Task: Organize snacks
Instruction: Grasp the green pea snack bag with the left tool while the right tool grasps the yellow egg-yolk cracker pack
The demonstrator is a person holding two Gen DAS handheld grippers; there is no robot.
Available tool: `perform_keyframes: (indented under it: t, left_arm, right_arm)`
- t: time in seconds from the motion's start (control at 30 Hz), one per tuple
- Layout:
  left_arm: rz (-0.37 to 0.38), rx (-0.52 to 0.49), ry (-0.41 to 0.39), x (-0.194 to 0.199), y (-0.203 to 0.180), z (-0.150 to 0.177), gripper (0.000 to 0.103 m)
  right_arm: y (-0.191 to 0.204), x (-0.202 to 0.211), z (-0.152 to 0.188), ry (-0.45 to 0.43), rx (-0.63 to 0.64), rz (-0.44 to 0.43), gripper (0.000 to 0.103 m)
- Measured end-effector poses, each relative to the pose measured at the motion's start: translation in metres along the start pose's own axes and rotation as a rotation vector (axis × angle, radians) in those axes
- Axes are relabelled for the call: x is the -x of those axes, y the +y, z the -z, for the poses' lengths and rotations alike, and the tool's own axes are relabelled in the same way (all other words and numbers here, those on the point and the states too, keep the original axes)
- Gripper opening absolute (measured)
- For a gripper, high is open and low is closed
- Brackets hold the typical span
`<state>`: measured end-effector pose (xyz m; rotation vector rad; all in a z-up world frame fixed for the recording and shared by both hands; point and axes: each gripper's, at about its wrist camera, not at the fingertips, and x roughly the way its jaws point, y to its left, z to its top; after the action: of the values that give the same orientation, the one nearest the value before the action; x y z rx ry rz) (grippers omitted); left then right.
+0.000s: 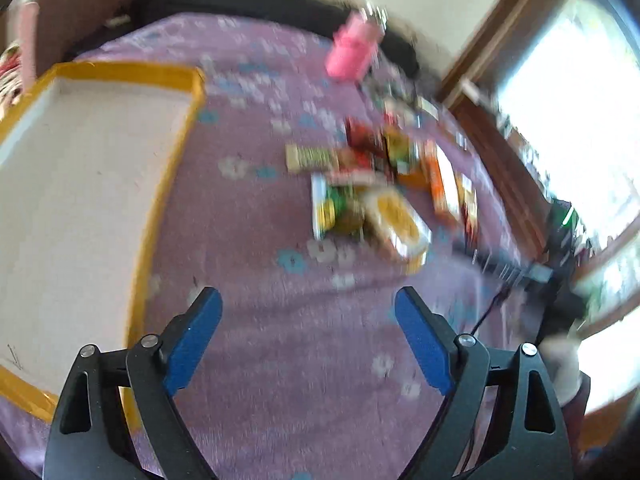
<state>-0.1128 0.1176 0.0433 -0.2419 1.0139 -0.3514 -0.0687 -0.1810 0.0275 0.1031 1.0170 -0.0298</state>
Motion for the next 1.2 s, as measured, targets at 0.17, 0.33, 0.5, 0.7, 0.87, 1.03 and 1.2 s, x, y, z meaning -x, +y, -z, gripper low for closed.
perform_keyframes:
  t: [0.17, 0.33, 0.5, 0.7, 0.87, 1.03, 1.2]
  left_arm:
    - [0.027, -0.032, 0.009, 0.003, -0.005, 0.001, 0.054]
    - [0.003, -0.022, -0.029, 0.015, 0.001, -0.007, 0.054]
    - [-0.017, -0.033, -0.029, 0.009, -0.001, -0.018, 0.055]
    - [-0.037, -0.051, -0.016, -0.011, -0.012, -0.033, 0.06]
    - [-0.061, -0.112, 0.009, -0.043, -0.03, -0.05, 0.062]
    - [-0.118, -0.153, 0.047, -0.08, -0.037, -0.063, 0.062]
    - [-0.178, -0.211, 0.05, -0.092, -0.043, -0.055, 0.037]
  right_arm:
    - [0.055, 0.008, -0.017, -0.04, 0.142, -0.154, 0.086]
    - [0.111, -0.022, -0.025, 0.012, 0.318, -0.128, 0.086]
    - [0.129, -0.038, -0.019, 0.046, 0.353, -0.11, 0.084]
    - [0.115, -0.033, -0.01, 0.046, 0.308, -0.133, 0.071]
    - [0.093, -0.023, -0.002, 0.048, 0.255, -0.152, 0.071]
    - [0.072, -0.014, 0.005, 0.051, 0.196, -0.181, 0.071]
    - [0.059, -0.007, 0.011, 0.044, 0.164, -0.191, 0.071]
